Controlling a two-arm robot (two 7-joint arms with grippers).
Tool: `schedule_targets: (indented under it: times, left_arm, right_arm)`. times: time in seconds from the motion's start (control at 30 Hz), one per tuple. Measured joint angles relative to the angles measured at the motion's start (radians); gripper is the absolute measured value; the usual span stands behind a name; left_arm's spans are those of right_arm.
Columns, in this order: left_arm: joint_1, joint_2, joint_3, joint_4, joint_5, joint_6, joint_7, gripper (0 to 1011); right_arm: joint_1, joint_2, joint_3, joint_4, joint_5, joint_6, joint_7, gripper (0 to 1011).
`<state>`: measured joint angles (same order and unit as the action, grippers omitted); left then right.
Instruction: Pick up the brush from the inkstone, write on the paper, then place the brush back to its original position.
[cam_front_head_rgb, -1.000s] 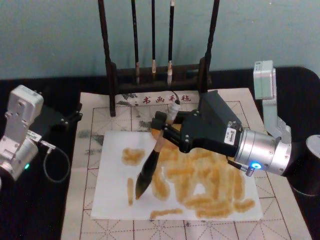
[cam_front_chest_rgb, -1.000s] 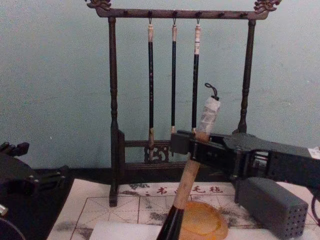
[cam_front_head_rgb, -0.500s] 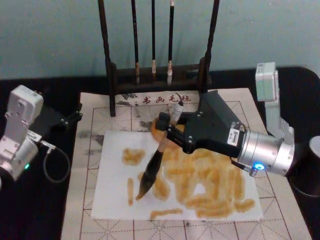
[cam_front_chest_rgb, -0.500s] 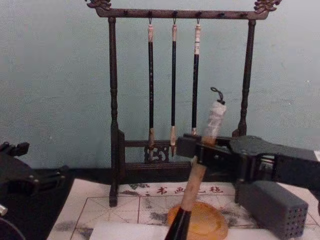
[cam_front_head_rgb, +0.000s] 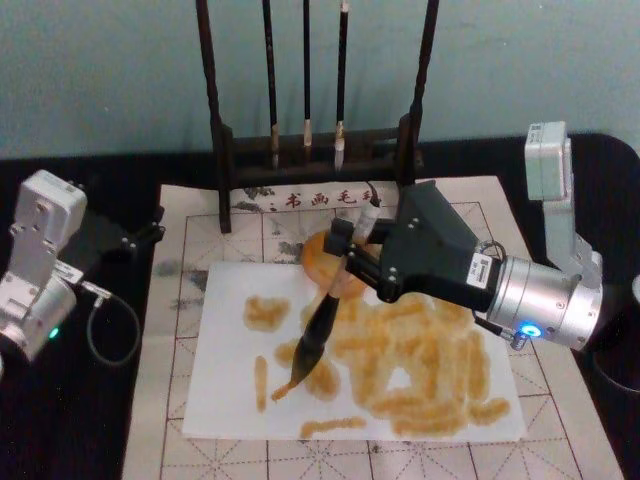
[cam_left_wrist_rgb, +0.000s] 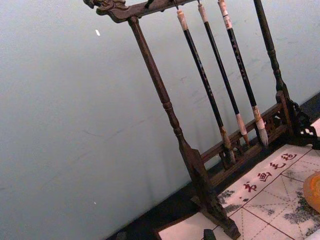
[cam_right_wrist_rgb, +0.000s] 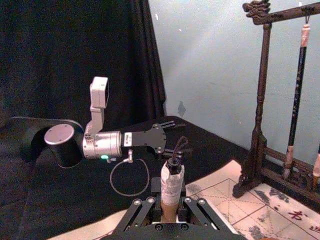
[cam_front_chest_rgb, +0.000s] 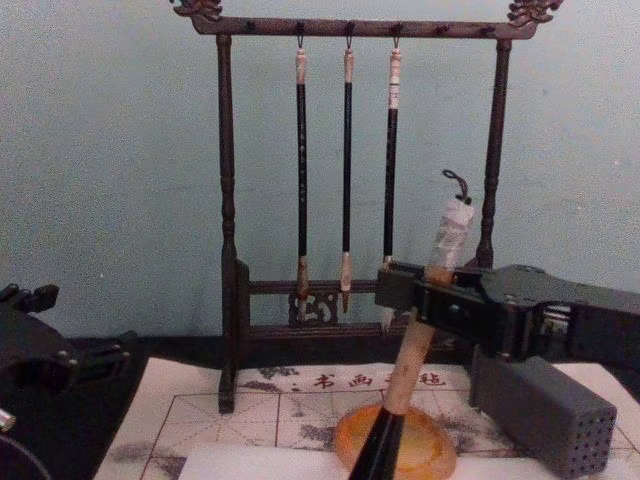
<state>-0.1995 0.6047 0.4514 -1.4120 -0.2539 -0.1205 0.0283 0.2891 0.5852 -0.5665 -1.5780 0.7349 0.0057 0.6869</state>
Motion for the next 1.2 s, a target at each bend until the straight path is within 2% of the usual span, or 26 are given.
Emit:
schedule_targets:
  times: [0.77, 0.97, 1.2]
  left_arm:
    - [0.000, 0.000, 0.000, 0.000, 0.000, 0.000, 0.000, 1001]
    - [0.000, 0.000, 0.000, 0.000, 0.000, 0.000, 0.000, 1001]
    - [0.000, 0.000, 0.000, 0.000, 0.000, 0.000, 0.000, 1001]
  right_arm:
    - [-0.017, 0.017, 0.052, -0.028, -0.017, -0.015, -0.027, 187]
    - [-0.016, 0.011, 0.084, -0.038, 0.007, -0.029, -0.032, 187]
    - [0.000, -0.014, 0.128, -0.010, 0.063, -0.024, -0.059, 187]
